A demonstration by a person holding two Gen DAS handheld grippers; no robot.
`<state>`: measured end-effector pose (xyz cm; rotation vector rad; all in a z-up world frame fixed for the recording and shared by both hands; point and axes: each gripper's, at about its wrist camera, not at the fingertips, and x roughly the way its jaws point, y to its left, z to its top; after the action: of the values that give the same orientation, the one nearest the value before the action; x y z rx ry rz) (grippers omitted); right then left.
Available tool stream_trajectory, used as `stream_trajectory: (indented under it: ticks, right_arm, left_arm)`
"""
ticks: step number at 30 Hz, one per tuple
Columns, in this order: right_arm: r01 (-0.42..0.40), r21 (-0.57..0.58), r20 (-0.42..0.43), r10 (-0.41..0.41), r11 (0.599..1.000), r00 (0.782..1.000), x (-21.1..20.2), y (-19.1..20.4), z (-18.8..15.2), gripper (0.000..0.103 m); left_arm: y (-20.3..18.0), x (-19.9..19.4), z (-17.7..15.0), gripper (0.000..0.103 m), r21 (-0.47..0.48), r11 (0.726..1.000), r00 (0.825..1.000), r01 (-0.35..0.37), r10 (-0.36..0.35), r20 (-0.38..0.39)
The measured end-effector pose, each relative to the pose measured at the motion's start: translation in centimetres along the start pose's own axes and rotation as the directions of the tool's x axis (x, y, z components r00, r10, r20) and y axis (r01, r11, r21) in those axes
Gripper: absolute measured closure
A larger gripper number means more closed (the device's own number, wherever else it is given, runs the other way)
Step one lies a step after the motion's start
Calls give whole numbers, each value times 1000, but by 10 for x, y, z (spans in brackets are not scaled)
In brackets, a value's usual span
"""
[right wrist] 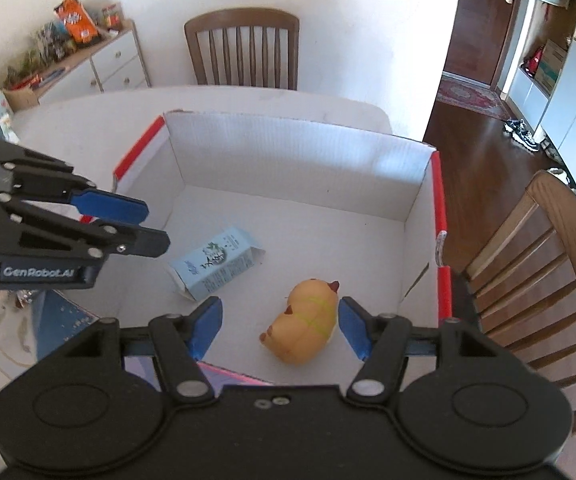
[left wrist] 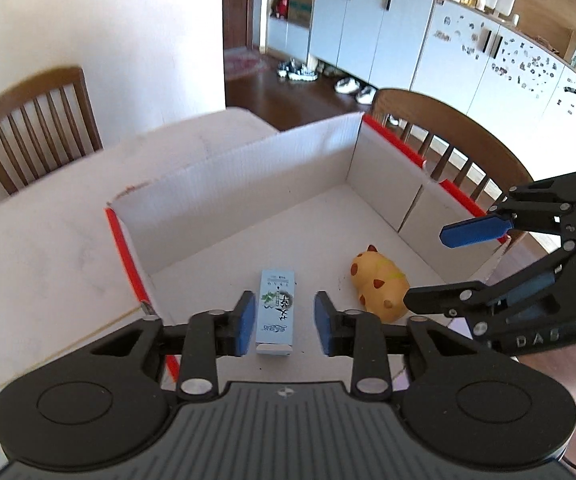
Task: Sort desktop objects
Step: 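Withdraw both grippers from the box back toward the snack pile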
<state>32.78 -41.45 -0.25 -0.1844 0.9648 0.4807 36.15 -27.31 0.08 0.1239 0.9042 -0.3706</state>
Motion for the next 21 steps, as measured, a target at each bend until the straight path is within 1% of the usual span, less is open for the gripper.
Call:
stream_trajectory:
  ticks: [1,2,3,10,13,21]
  right_arm:
    - [-3,6,5,3,1000,1000,-3,0,-1,39]
    - [-6,12,11,6,1000,1000,-5,0,-3,39]
    - [-9,16,16,9,1000,1000,-8,0,-4,39]
    - [-10,21,41,9,1000,999,-20,4,-11,39]
    - [-10,29,50,9,1000,999,-25,6,-15,38]
    - [0,53,76,-4,999,997,-36,18,-24,38]
  left_arm:
    - [-1,-4,-2,51,0,1000,1000,-8,8,13]
    - [-2,-7,-3,36,-2,1000,1000,-17,17,27]
    - [-4,-11,-5,33,-1,1000,999,-23,23,44]
    - [-4,-29,-16,33,-8,1000,998,-10,11,56]
    - [-3,-35,-22,29,-15,1000,998,-1,2,66]
    - [-1,-54,-36,27,-16,1000,996,0,2,89]
